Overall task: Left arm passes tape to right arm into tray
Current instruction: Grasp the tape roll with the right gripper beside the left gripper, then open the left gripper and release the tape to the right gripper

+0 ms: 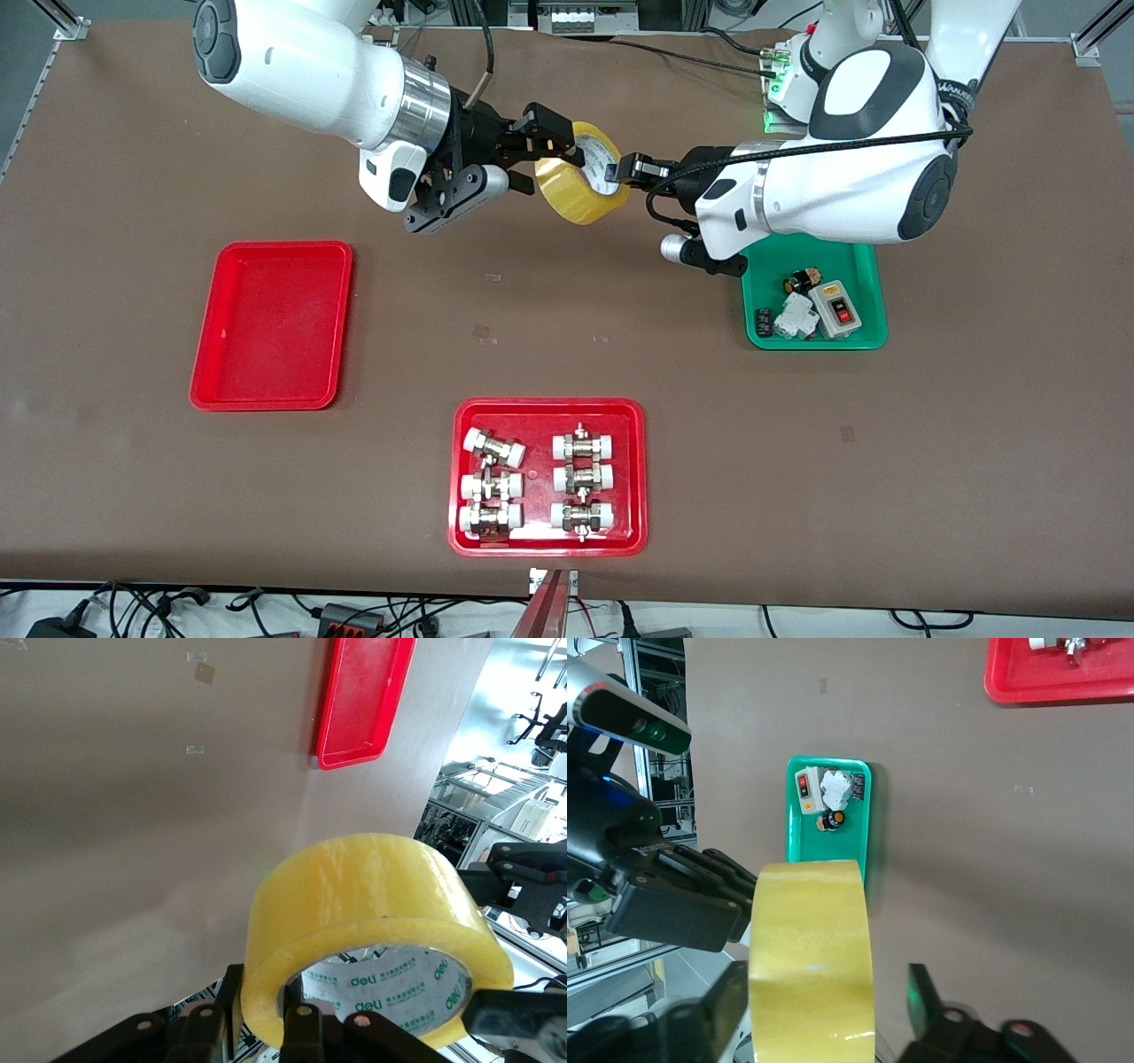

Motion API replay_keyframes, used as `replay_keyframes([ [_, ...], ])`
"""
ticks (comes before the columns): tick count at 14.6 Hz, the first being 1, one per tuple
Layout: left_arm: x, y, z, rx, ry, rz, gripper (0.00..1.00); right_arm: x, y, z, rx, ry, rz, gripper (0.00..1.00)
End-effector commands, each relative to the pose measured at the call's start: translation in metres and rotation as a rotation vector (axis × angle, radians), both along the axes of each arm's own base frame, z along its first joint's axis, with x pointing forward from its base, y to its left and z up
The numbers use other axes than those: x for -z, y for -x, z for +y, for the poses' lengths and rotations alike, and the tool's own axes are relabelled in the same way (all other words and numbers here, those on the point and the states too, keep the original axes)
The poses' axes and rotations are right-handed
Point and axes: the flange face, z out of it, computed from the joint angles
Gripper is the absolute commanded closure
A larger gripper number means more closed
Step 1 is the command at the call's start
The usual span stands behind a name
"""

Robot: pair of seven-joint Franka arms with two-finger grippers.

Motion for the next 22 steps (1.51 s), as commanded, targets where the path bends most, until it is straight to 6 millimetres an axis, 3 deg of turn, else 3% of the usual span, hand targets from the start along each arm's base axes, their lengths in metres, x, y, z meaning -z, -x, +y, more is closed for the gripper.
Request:
replay_keyframes([
  [1, -0.013, -0.001, 0.001, 0.004, 0.028, 0.006, 1.0, -0.004, 0.002, 0.006, -0.004, 0.004, 0.01, 0.62],
  [2, -0.013, -0.001, 0.001, 0.004, 0.028, 0.006, 1.0, -0.004, 0.002, 0.006, -0.005, 0.004, 0.009, 0.74],
  [3, -0.013, -0.001, 0.001, 0.004, 0.028, 0.006, 1.0, -0.002, 0.001, 0.005, -0.004, 0.004, 0.01, 0.79],
  [6, -0.013, 0.0, 0.001, 0.004, 0.027, 0.007, 1.0, 0.0, -0.001, 0.004, -0.004, 0.005, 0.013, 0.79],
  [7, -0.014, 0.0, 0.0, 0.0, 0.024, 0.012, 0.95, 0.0, -0.001, 0.004, -0.005, 0.007, 0.013, 0.79],
  [8, -0.015, 0.0, 0.001, 0.0, 0.018, 0.006, 0.38, 0.0, 0.0, 0.004, -0.008, 0.009, 0.016, 0.79],
  [9, -0.021, 0.001, 0.004, -0.004, 0.012, -0.013, 0.08, 0.0, -0.001, 0.003, -0.009, 0.008, 0.014, 0.79],
  [10, -0.025, 0.001, 0.006, -0.008, 0.008, -0.022, 0.0, 0.001, -0.001, 0.003, -0.011, 0.01, 0.013, 0.79],
  [15, -0.015, -0.013, 0.074, 0.016, -0.126, -0.006, 0.0, 0.002, -0.003, -0.001, -0.007, 0.023, 0.015, 0.79],
  [16, -0.03, -0.013, 0.097, 0.021, -0.192, -0.045, 0.0, 0.005, -0.006, -0.005, -0.001, 0.029, 0.016, 0.79],
  [17, -0.029, -0.014, 0.111, 0.041, -0.241, -0.06, 0.0, 0.01, -0.014, -0.015, 0.017, 0.035, 0.022, 0.79],
  [18, -0.032, -0.016, 0.122, 0.064, -0.29, -0.096, 0.0, 0.017, -0.024, -0.03, 0.042, 0.042, 0.032, 0.79],
  [20, -0.024, -0.02, 0.144, 0.115, -0.395, -0.15, 0.0, 0.032, -0.054, -0.08, 0.089, 0.053, 0.051, 0.79],
  [22, -0.026, -0.023, 0.164, 0.158, -0.502, -0.224, 0.0, 0.064, -0.093, -0.155, 0.123, 0.07, 0.095, 0.79],
])
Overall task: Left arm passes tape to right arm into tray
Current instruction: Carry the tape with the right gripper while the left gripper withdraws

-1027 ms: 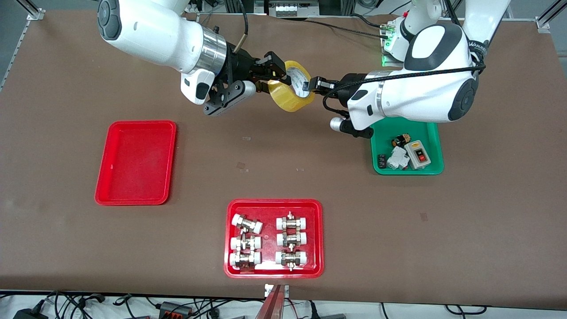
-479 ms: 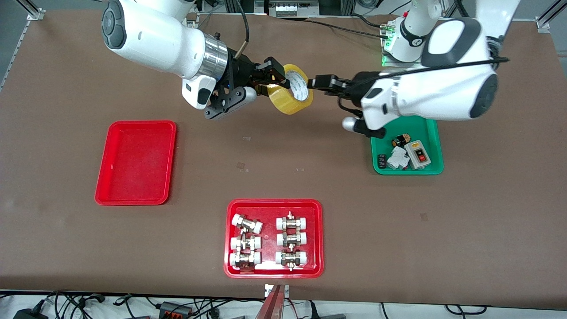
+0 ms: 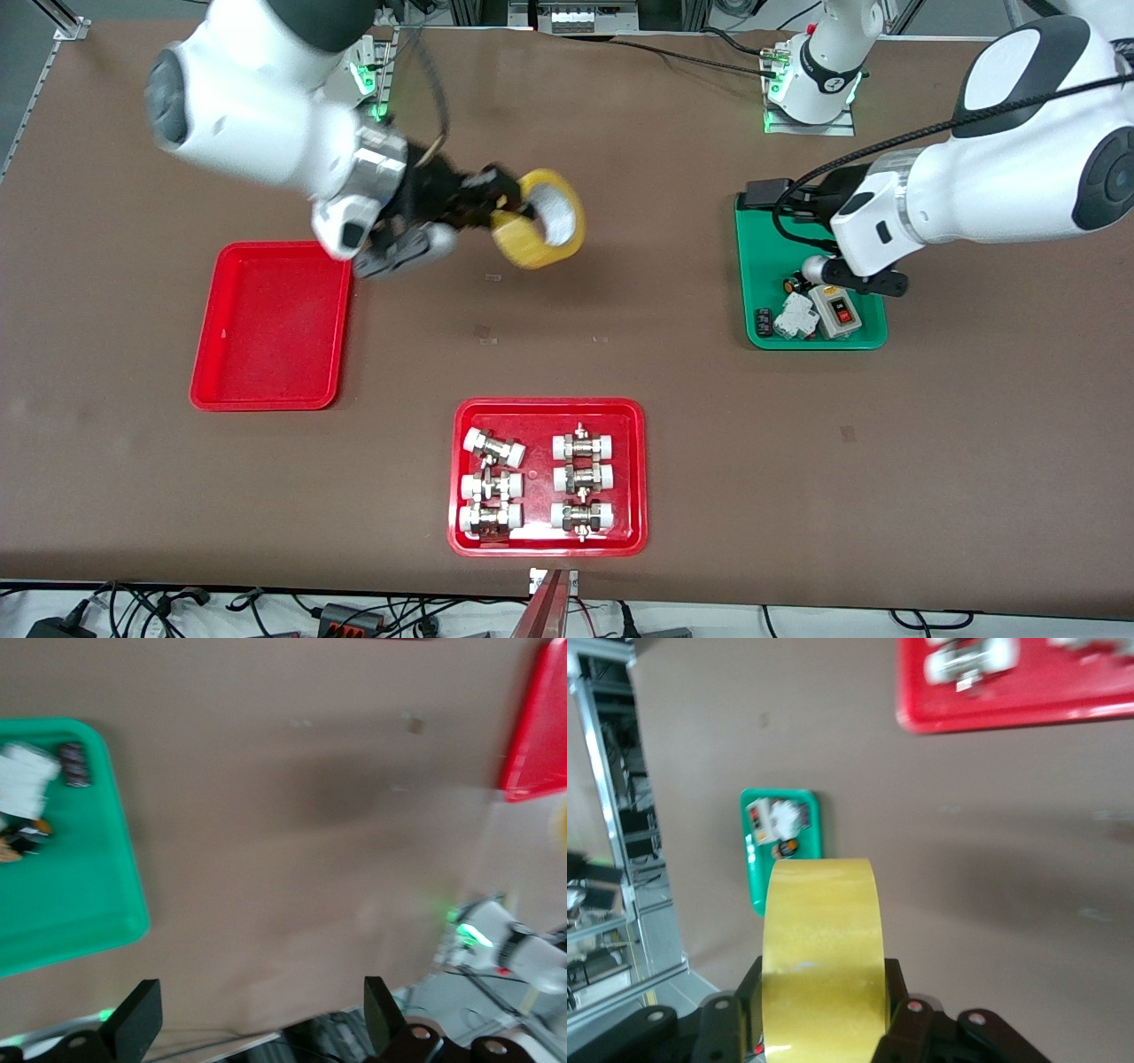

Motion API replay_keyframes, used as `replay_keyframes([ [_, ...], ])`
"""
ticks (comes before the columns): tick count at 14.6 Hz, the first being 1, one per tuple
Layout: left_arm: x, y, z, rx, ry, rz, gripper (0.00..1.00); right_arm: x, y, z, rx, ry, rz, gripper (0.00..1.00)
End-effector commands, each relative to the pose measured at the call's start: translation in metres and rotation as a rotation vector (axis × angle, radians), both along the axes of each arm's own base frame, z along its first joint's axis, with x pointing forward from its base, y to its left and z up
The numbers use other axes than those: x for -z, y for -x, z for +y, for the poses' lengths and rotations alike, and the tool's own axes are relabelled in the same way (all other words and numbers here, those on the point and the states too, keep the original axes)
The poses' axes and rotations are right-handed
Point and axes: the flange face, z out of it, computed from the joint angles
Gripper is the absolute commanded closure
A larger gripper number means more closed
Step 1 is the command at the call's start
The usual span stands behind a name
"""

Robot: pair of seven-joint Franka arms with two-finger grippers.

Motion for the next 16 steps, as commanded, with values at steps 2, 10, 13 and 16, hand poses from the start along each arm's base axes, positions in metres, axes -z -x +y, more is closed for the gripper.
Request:
replay_keyframes([
  [2, -0.012, 0.002, 0.028, 0.157, -0.181, -0.127, 0.0, 0.065, -0.06, -0.156, 0.043, 0.0, 0.109, 0.79],
  [10, -0.081, 0.011, 0.126, 0.048, -0.306, -0.276, 0.0, 0.257, -0.075, -0.408, 0.107, -0.089, 0.211, 0.79],
  [13, -0.098, 0.03, 0.137, 0.031, -0.328, -0.286, 0.0, 0.293, -0.055, -0.43, 0.072, -0.131, 0.223, 0.78],
  [16, -0.095, 0.057, 0.124, 0.032, -0.368, -0.305, 0.0, 0.318, -0.048, -0.445, 0.056, -0.153, 0.21, 0.78],
])
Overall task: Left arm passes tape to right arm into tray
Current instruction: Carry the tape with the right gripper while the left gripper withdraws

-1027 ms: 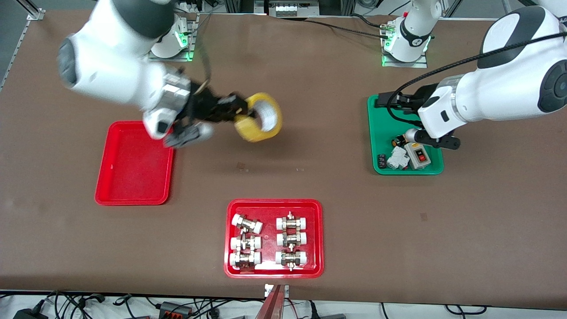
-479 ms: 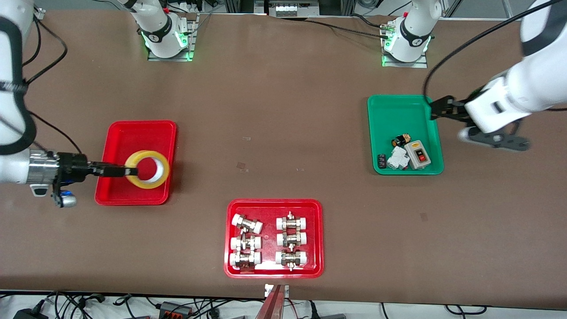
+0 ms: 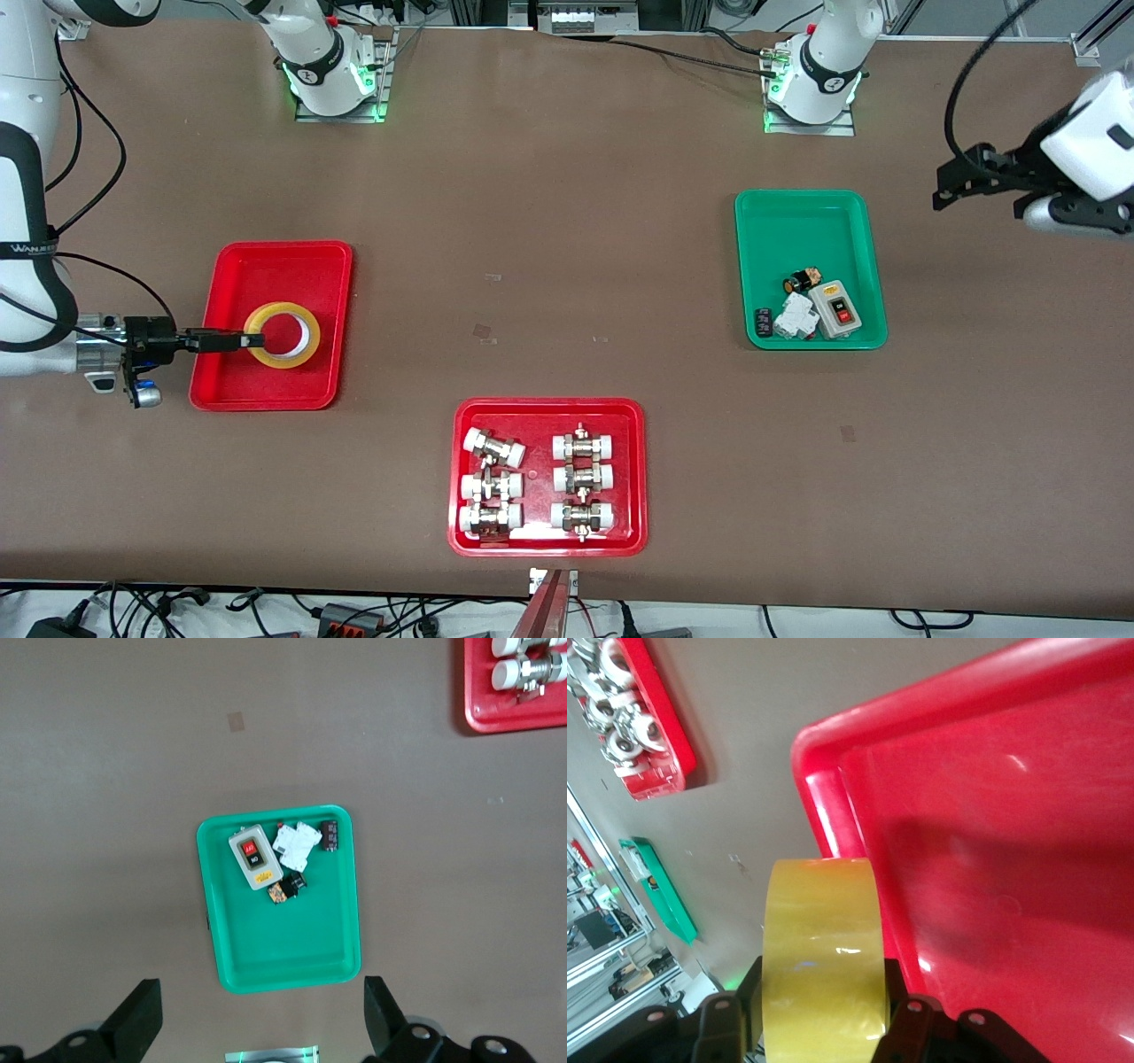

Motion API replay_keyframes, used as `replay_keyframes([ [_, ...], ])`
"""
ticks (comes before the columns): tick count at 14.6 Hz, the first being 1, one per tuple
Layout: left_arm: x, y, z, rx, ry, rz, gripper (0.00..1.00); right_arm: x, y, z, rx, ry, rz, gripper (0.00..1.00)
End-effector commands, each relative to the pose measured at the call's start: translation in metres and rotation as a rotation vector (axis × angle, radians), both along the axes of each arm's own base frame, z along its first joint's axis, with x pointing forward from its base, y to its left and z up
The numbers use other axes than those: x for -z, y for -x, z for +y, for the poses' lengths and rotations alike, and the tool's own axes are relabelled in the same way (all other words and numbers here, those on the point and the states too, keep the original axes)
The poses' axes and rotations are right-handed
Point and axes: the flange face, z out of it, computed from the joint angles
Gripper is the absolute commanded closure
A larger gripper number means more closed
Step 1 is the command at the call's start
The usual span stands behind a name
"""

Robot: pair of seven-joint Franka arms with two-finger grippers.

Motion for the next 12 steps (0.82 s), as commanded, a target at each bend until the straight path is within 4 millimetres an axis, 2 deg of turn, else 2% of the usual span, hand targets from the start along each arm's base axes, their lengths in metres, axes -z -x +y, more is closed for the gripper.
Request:
replay_keyframes([
  [1, 0.005, 0.026, -0.008, 0.003, -0.051, -0.044, 0.0, 0.011, 0.007, -0.008, -0.033, -0.041, -0.026, 0.78],
  [4, 0.008, 0.025, -0.01, -0.051, -0.047, -0.085, 0.0, 0.021, 0.012, -0.012, -0.042, -0.058, -0.021, 0.78],
  [7, 0.006, 0.023, -0.019, -0.058, -0.049, -0.101, 0.0, 0.043, 0.018, -0.02, -0.047, -0.077, -0.02, 0.78],
  [8, 0.008, 0.019, -0.019, -0.058, -0.048, -0.104, 0.0, 0.045, 0.019, -0.021, -0.044, -0.078, -0.018, 0.78],
  [10, 0.01, 0.011, -0.013, -0.07, -0.044, -0.11, 0.0, 0.045, 0.019, -0.023, -0.04, -0.077, -0.018, 0.69],
  [12, 0.015, 0.002, -0.011, -0.07, -0.041, -0.105, 0.0, 0.044, 0.02, -0.027, -0.04, -0.081, -0.017, 0.68],
])
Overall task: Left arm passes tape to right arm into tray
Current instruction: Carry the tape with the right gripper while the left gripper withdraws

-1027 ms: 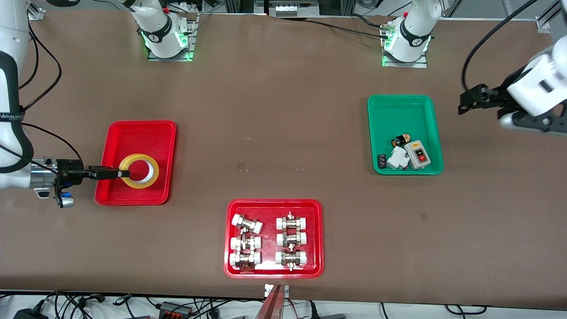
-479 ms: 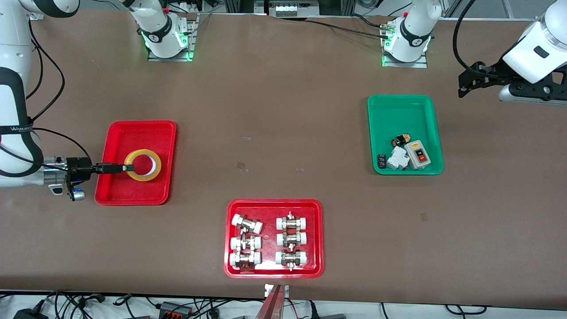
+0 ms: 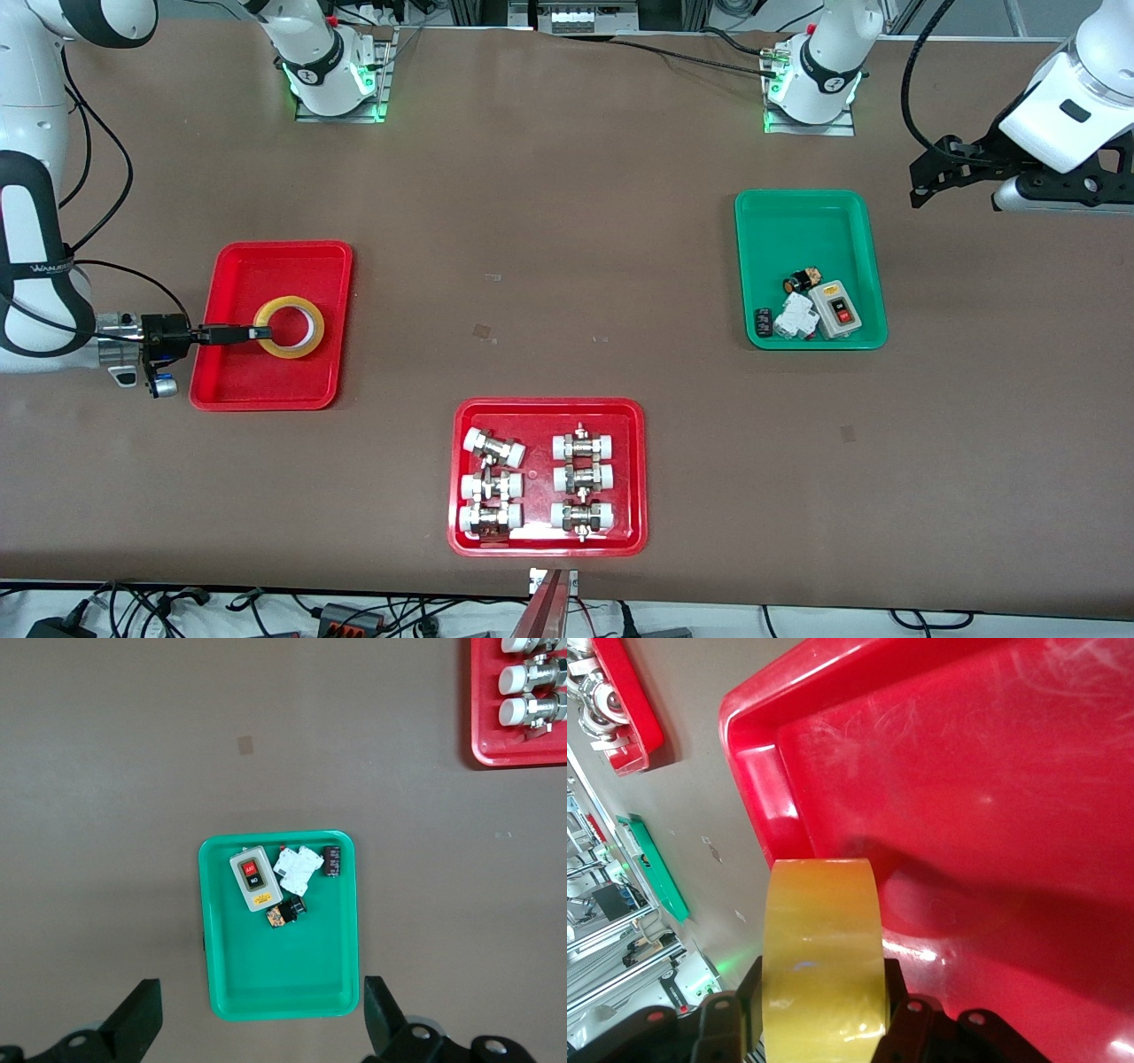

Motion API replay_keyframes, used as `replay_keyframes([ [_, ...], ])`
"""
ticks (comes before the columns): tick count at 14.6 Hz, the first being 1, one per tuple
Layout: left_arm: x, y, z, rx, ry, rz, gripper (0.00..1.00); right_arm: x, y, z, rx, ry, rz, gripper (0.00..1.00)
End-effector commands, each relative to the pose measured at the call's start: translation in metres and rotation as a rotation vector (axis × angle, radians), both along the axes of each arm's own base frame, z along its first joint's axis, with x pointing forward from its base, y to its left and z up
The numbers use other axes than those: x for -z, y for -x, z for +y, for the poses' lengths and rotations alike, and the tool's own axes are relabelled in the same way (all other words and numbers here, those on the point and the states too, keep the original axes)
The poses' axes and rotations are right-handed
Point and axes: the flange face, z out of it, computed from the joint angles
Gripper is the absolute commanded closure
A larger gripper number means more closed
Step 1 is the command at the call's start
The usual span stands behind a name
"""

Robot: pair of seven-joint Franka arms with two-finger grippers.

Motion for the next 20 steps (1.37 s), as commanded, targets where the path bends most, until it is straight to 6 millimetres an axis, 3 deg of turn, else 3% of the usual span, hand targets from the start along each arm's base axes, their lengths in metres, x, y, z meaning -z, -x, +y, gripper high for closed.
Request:
replay_keyframes([
  [1, 0.001, -0.017, 0.004, -0.006, -0.011, -0.019, 0.0, -0.005, 0.003, -0.01, -0.008, -0.025, -0.019, 0.68],
  [2, 0.001, -0.023, 0.005, -0.002, -0.003, -0.022, 0.0, -0.005, 0.004, -0.011, -0.014, -0.029, -0.025, 0.66],
  [3, 0.003, -0.025, 0.004, 0.003, -0.002, -0.017, 0.0, -0.003, 0.005, -0.01, -0.019, -0.032, -0.029, 0.53],
  [4, 0.003, -0.025, 0.005, -0.006, -0.004, -0.016, 0.0, -0.003, 0.005, -0.011, -0.019, -0.032, -0.031, 0.11],
  [5, 0.003, -0.024, 0.005, -0.014, -0.006, -0.016, 0.0, -0.002, 0.006, -0.01, -0.022, -0.034, -0.03, 0.0],
  [8, 0.003, -0.024, 0.002, -0.011, -0.001, -0.015, 0.0, 0.007, 0.015, -0.006, -0.045, -0.017, -0.002, 0.0],
  [11, 0.004, -0.024, 0.002, -0.013, 0.0, -0.008, 0.0, 0.01, 0.013, 0.001, -0.143, 0.107, -0.009, 0.0],
  [13, 0.004, -0.024, 0.003, -0.014, -0.001, -0.006, 0.0, 0.001, 0.01, 0.006, -0.196, 0.182, -0.031, 0.0],
  [16, 0.004, -0.023, 0.003, -0.014, -0.001, -0.005, 0.0, -0.048, -0.001, 0.015, -0.292, 0.344, -0.058, 0.0],
  [20, 0.002, -0.023, 0.002, -0.013, 0.0, -0.008, 0.0, -0.158, -0.025, 0.03, -0.265, 0.55, -0.128, 0.0],
])
